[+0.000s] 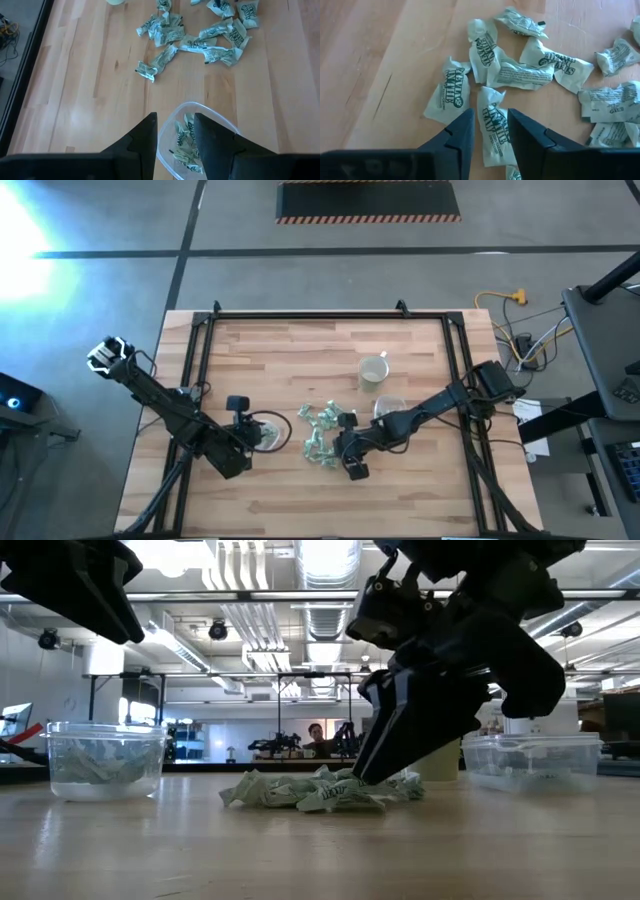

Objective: Pick and place Stevia / Truvia into bins
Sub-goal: Put the stevia packet into the right transparent container

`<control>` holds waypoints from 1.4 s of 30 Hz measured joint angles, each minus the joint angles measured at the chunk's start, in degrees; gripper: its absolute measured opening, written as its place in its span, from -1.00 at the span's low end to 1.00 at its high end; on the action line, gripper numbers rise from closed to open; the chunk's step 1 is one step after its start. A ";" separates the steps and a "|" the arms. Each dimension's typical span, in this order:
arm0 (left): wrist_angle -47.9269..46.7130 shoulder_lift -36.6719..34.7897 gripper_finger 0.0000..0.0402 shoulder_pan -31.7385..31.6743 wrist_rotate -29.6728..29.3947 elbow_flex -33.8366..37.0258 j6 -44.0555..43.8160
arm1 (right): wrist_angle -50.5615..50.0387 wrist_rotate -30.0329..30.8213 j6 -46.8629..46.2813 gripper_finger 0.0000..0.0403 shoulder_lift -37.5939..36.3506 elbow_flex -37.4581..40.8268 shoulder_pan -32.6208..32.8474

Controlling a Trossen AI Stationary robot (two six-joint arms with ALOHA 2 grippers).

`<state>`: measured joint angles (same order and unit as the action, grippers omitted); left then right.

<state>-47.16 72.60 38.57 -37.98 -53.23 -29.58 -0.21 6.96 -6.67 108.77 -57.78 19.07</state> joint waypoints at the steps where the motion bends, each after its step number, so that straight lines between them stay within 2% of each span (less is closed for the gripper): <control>1: 0.00 0.00 -0.44 0.00 0.00 0.00 0.00 | -0.09 0.00 -0.17 -0.49 0.00 0.00 -0.02; 13: 0.15 0.00 -0.44 0.00 0.09 -0.02 0.00 | -1.19 0.02 -1.15 -0.64 0.04 0.02 0.00; 31: 0.41 0.00 -0.44 0.00 0.09 -0.06 0.00 | -1.27 0.04 -2.89 -0.44 0.04 0.19 0.00; 42: 0.43 0.00 -0.44 0.00 0.11 -0.07 0.00 | -1.48 0.26 -3.19 -0.55 0.09 0.52 -0.72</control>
<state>-46.72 72.60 38.57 -37.87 -53.30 -29.58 -1.69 7.22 -9.86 108.86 -57.26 18.35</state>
